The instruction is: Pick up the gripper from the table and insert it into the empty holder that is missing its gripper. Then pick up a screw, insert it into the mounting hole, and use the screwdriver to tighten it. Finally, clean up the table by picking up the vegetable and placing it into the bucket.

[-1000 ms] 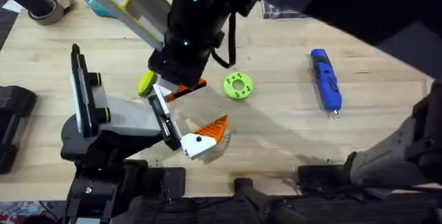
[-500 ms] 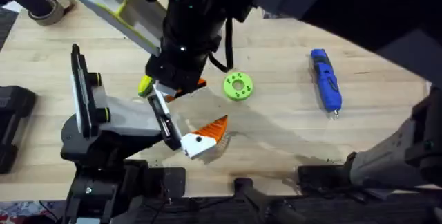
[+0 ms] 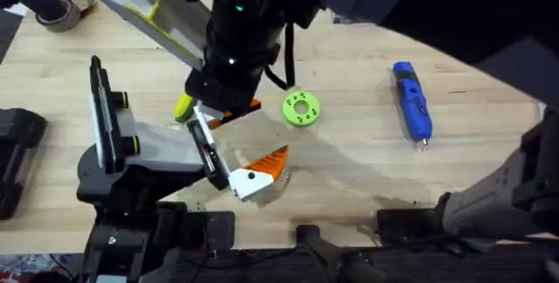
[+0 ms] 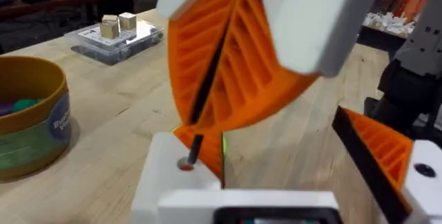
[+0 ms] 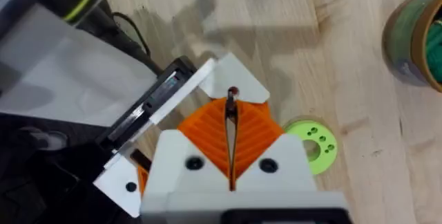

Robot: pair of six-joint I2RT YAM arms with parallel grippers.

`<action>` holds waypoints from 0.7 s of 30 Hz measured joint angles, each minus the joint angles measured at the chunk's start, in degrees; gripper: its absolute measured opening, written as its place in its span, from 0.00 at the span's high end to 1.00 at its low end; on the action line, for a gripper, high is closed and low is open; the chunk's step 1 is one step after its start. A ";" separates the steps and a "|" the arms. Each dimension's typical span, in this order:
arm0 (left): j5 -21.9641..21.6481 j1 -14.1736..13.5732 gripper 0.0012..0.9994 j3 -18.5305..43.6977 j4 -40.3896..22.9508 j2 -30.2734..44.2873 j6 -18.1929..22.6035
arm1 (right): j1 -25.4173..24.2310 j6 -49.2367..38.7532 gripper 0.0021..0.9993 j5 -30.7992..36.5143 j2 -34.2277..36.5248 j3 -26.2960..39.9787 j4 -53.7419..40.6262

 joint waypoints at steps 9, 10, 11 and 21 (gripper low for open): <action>0.00 0.00 0.01 0.00 0.00 0.00 0.00 | 0.00 0.00 0.99 0.00 0.00 0.00 0.00; 0.00 0.00 0.01 0.00 0.00 0.00 0.00 | 0.00 0.00 0.99 0.00 0.00 0.00 0.00; 0.00 0.00 0.01 0.00 0.00 0.00 0.00 | 0.00 0.00 0.99 0.00 0.00 0.00 0.00; 0.00 0.00 0.01 0.00 0.00 0.00 0.00 | 0.00 0.00 0.99 0.00 1.12 0.00 0.00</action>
